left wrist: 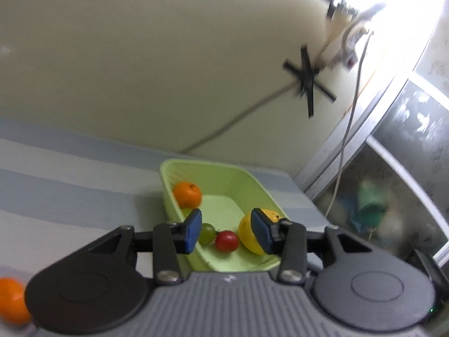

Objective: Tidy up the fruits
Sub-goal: 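Drop both tomatoes into the basket by opening both grippers, then grasp a mandarin orange with the left gripper while the right grasps a dark purple tomato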

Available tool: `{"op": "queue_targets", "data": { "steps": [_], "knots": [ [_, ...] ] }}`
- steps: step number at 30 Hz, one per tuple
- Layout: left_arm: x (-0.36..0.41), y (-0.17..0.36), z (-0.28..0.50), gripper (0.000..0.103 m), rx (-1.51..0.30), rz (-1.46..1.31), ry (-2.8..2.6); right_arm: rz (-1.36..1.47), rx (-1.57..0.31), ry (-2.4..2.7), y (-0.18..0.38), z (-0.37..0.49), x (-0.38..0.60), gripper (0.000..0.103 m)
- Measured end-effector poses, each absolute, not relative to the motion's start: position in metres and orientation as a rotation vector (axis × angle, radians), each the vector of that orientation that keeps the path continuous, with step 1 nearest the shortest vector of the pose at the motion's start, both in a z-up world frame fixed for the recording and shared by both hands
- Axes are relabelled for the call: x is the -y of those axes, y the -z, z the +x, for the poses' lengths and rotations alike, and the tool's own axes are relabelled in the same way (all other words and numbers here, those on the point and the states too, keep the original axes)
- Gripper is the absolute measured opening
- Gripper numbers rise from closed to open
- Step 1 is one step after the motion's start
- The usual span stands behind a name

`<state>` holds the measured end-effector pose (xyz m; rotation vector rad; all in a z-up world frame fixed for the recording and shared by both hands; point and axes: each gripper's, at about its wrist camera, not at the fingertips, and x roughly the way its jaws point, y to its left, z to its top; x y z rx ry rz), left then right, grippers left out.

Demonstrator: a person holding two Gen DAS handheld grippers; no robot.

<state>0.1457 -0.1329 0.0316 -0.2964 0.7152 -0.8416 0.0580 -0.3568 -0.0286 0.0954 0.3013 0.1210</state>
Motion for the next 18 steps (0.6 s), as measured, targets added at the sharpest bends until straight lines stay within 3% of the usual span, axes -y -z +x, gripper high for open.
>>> {"op": "queue_targets", "data": {
  "steps": [5, 12, 18],
  "knots": [
    [0.073, -0.030, 0.116, 0.040, -0.693, -0.311, 0.766, 0.202, -0.224, -0.263, 0.015, 0.035, 0.359, 0.043],
    [0.044, -0.004, 0.088, 0.038, -0.784, -0.311, 0.744, 0.173, -0.378, -0.536, 0.021, 0.033, 0.322, 0.042],
    [0.044, -0.001, 0.066, 0.038, -0.732, -0.209, 0.739, 0.107, -0.457, -0.503, 0.027, 0.048, 0.313, 0.033]
  ]
}}
